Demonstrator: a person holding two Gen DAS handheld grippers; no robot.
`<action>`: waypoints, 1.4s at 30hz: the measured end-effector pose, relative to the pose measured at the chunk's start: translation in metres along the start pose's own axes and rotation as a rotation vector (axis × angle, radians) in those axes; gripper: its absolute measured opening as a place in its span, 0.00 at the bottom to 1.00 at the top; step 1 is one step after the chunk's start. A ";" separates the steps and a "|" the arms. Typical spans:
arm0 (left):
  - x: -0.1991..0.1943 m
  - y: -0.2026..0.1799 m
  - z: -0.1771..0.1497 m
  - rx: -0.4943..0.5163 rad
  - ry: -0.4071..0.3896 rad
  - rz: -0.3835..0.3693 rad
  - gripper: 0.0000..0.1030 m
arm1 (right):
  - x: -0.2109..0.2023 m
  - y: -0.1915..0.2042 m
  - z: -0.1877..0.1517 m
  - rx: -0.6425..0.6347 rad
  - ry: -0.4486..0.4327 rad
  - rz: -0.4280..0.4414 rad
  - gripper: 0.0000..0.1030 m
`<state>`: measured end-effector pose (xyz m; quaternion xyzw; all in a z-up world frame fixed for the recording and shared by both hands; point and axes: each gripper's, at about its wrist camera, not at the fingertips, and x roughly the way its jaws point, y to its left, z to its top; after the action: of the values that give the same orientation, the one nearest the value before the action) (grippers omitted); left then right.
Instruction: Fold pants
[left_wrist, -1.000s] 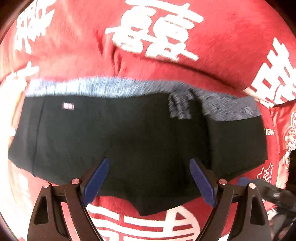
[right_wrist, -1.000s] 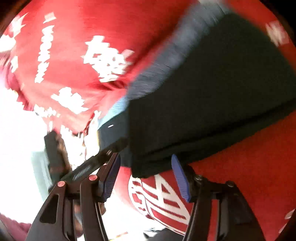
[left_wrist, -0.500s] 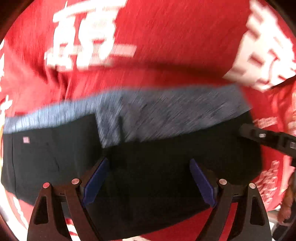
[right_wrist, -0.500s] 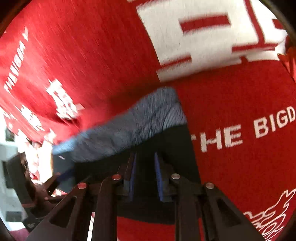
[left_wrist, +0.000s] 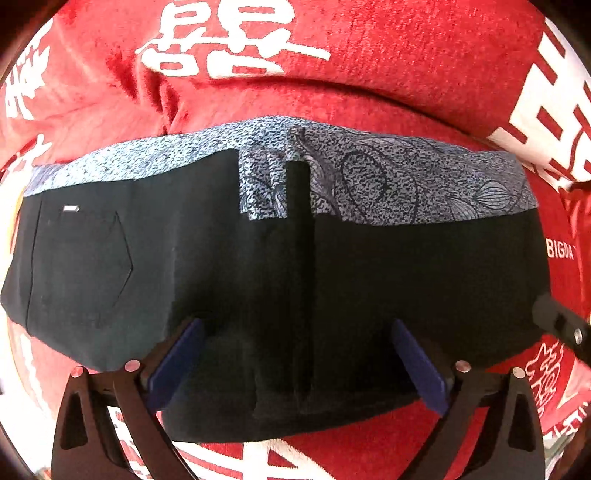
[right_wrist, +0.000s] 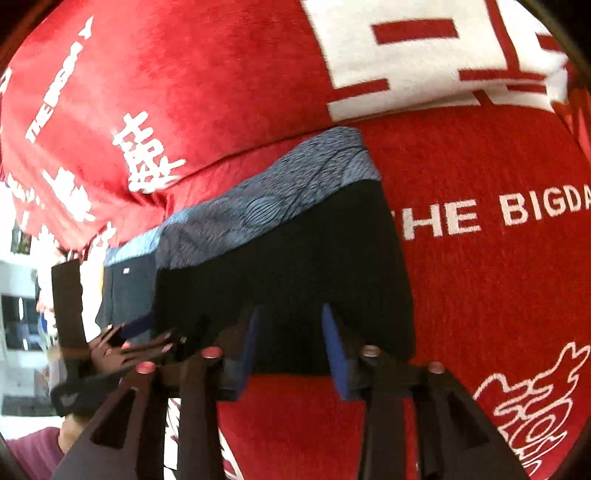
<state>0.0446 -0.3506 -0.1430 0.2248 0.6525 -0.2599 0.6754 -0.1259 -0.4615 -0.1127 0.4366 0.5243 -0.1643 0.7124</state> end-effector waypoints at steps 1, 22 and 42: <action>0.000 -0.001 -0.005 -0.002 -0.001 0.009 0.99 | 0.000 0.001 -0.001 -0.012 0.006 -0.001 0.46; 0.001 -0.004 -0.023 -0.061 -0.017 0.017 0.99 | 0.014 -0.002 -0.002 -0.078 0.049 0.016 0.57; -0.033 0.078 -0.047 0.047 0.023 -0.078 0.99 | 0.021 0.062 -0.036 0.073 0.071 -0.088 0.65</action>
<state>0.0584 -0.2587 -0.1155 0.2180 0.6621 -0.2990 0.6517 -0.0962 -0.3926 -0.1062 0.4443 0.5618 -0.1986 0.6690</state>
